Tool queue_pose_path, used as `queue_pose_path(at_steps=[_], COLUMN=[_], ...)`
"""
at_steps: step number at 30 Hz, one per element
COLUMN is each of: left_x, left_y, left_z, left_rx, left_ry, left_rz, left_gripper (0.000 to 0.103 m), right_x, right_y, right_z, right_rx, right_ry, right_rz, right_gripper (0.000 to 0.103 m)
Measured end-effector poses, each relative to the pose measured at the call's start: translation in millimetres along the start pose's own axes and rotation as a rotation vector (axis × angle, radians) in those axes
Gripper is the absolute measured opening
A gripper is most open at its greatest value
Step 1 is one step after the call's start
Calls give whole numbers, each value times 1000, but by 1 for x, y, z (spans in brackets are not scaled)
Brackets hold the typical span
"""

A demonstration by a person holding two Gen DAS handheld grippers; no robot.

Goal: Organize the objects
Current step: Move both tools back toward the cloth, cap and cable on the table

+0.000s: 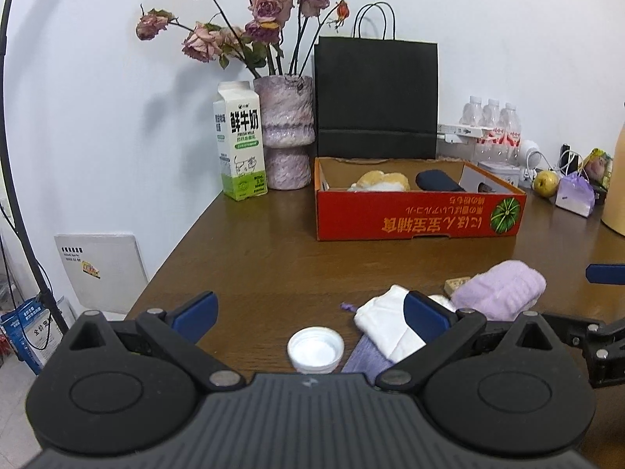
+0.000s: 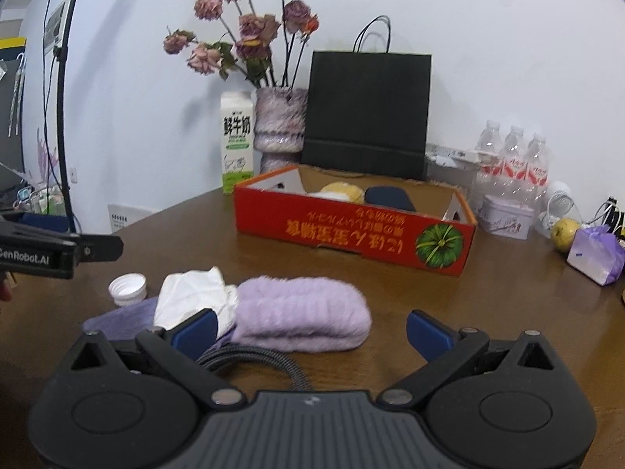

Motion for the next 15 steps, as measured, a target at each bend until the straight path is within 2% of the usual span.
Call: queue_pose_path(at_steps=[8, 15], left_x=[11, 20], left_y=[7, 5], left_z=[-10, -13], left_rx=[40, 73], left_ry=[-6, 23], left_rz=[-56, -88], left_gripper=[103, 103], right_x=[12, 17], right_y=[5, 6], right_z=[-26, -31], right_rx=[-68, -136], right_ry=[-11, -61], right_rz=[-151, -293], right_gripper=[103, 103])
Point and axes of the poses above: each gripper's, at about its wrist camera, not at the fingertips, and y roughly the way its jaws point, z to its right, x to its underside, the point moved 6 cm from there along y, roughly the way its jaws point, and after that the axes turned 3 degrees about -x, right-handed, at the moved point
